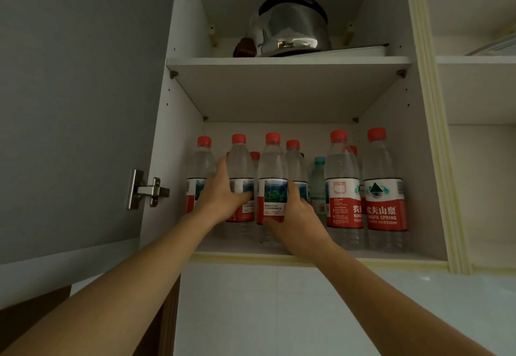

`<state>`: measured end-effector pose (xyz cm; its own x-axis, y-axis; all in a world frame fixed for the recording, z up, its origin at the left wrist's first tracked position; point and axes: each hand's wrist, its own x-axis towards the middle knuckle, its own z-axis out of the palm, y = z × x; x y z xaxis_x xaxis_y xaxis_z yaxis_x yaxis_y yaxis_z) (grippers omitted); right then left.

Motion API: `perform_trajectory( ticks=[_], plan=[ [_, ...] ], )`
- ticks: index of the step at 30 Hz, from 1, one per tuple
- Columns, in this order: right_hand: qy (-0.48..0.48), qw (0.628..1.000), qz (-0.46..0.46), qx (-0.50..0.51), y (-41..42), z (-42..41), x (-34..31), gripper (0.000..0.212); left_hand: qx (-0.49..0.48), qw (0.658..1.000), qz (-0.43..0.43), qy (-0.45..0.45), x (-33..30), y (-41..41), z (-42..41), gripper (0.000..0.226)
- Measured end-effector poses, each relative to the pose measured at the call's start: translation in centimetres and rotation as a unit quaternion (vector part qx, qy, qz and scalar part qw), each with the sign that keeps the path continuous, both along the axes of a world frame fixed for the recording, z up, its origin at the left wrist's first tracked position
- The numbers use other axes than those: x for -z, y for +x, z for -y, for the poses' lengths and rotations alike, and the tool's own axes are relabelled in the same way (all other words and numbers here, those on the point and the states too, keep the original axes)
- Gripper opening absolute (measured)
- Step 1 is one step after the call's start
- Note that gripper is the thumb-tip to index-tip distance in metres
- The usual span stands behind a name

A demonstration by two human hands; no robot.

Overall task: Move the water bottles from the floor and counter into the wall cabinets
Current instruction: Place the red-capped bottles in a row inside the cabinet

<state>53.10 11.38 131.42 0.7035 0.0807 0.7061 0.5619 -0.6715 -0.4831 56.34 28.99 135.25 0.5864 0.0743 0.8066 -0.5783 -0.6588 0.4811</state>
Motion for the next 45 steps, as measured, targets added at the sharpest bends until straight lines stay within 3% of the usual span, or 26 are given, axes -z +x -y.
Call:
perform_trajectory(
  ticks=[6,19,27,35,45],
  plan=[
    [0.009,1.0,-0.012,-0.016,0.0,0.1,-0.1,0.092,-0.135,0.989,-0.013,0.052,-0.1,-0.2,-0.8,0.097],
    [0.016,0.999,-0.018,-0.029,0.4,0.3,0.1,0.095,-0.084,0.996,-0.028,0.018,0.3,-0.9,-1.6,0.085],
    [-0.015,1.0,-0.027,-0.008,0.3,-0.1,-0.4,0.094,-0.233,0.967,0.009,0.103,3.0,-2.1,-3.0,0.098],
    [-0.053,0.996,-0.073,-0.005,1.1,-1.5,-2.3,0.101,-0.197,0.975,-0.039,0.097,4.3,-1.4,-3.9,0.093],
    [-0.047,0.994,-0.099,-0.019,3.2,-4.1,-2.9,0.094,-0.263,0.952,-0.046,0.149,4.5,-0.9,-4.2,0.089]
  ],
)
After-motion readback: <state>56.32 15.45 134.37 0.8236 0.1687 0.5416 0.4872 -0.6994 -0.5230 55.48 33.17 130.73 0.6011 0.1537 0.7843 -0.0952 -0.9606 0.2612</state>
